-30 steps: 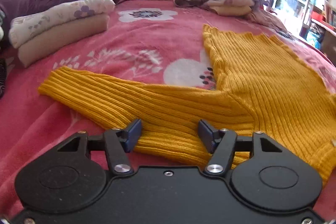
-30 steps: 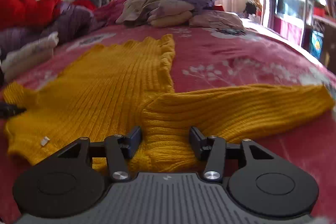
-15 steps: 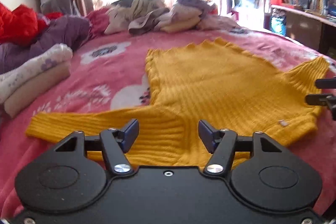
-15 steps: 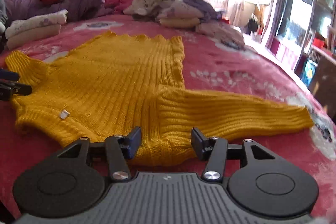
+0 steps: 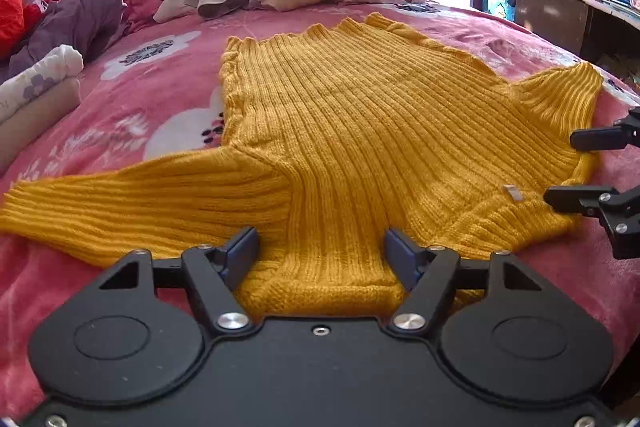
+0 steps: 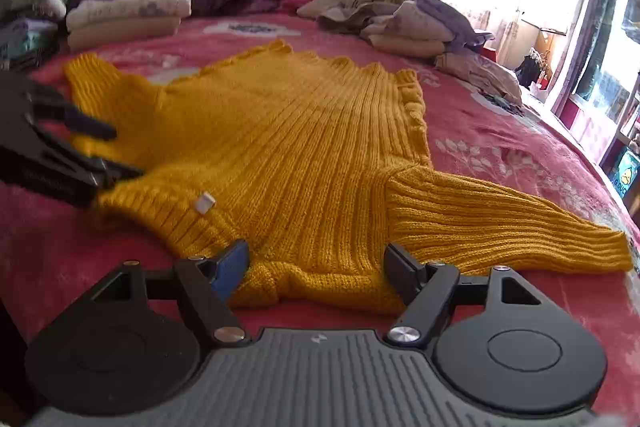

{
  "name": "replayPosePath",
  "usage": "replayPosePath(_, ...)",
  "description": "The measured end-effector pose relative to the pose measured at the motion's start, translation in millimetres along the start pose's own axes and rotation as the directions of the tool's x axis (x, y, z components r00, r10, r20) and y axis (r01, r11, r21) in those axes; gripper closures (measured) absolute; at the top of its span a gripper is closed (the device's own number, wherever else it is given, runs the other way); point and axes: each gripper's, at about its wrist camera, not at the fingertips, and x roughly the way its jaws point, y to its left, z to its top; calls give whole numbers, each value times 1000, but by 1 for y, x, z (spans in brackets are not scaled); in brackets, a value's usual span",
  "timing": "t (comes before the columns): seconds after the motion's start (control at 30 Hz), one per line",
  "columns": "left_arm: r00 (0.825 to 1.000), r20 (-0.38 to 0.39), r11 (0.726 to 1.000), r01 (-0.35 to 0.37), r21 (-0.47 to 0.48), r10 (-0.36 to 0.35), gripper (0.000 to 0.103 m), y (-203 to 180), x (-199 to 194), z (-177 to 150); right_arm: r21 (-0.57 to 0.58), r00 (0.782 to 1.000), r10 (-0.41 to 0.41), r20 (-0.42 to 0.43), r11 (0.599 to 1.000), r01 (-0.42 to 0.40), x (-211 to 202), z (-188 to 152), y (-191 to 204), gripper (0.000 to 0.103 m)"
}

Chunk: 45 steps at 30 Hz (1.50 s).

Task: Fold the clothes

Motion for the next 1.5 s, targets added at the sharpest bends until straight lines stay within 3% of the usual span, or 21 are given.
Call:
replayPosePath(0.07,992,105,997,-73,8,72,33,1,-9,11,-33,999,-9,36,999,10,-9,5,2,36)
replayPosePath(0.1,989,129,997,-77,-7,77,33,4,-7,14,-49,997,-17,69,999,21,-15,6,2,36)
replayPosePath(0.13,991,115,997,-63,-38,67,33,9,2,17,-46,995,-21,97,999,25,-18,7,1,36)
replayPosePath(0.23,997,-76,992,22,-121,-32,30,28,42,14,35,990,-31,135,999,27,-18,9,-11,35)
replayPosePath(0.3,997,-69,991,9,-136,-18,35,33,31,29,80,992,-24,121,997,14,-13,10,-21,36)
replayPosePath(0.4,1000,1,992,-15,-129,16,37,34,25,54,114,991,-10,132,993,-5,-8,10,-33,37)
replayPosePath(0.47,1000,-1,996,-27,-85,27,44,33,39,74,122,990,5,143,992,-22,-5,11,-37,46)
replayPosePath(0.53,999,-16,999,-36,-40,36,53,30,59,93,121,988,3,154,992,-22,0,14,-41,46)
replayPosePath(0.67,997,-75,999,-33,-16,32,54,28,111,125,130,990,-2,138,991,-16,14,20,-46,48)
replayPosePath(0.73,983,-180,1000,-29,-9,27,54,29,145,129,156,995,0,98,988,-15,24,20,-52,48)
replayPosePath(0.77,976,-218,1000,-21,-5,20,49,28,156,128,173,998,12,68,985,-23,31,19,-56,48)
replayPosePath(0.83,972,-228,999,-49,16,52,47,24,155,136,202,999,31,11,979,-33,42,16,-62,47)
replayPosePath(0.87,973,-220,997,-70,31,75,47,20,149,141,207,999,37,9,978,-38,43,15,-63,47)
replayPosePath(0.93,987,-103,990,-118,82,126,48,3,120,145,224,999,50,9,973,-50,44,14,-66,47)
replayPosePath(1.03,998,5,992,-64,107,64,48,-34,77,138,290,996,77,41,953,-86,36,13,-78,48)
replayPosePath(1.1,999,11,995,37,98,-38,48,-58,63,129,399,995,51,85,913,-81,25,10,-100,48)
replayPosePath(1.17,992,-4,980,126,156,-127,51,-93,51,116,514,992,-27,123,857,-40,12,2,-128,47)
replayPosePath(1.3,969,-30,939,245,243,-245,56,-156,41,91,719,975,-181,127,694,36,-4,-24,-186,46)
replayPosePath(1.37,957,-97,930,288,227,-272,56,-174,55,75,801,968,-228,104,597,54,-7,-42,-210,46)
replayPosePath(1.43,963,-95,929,270,253,-254,56,-183,67,62,864,965,-250,83,500,55,-6,-60,-231,43)
replayPosePath(1.5,960,-105,934,279,225,-262,56,-179,58,73,908,964,-246,97,420,16,-3,-76,-245,43)
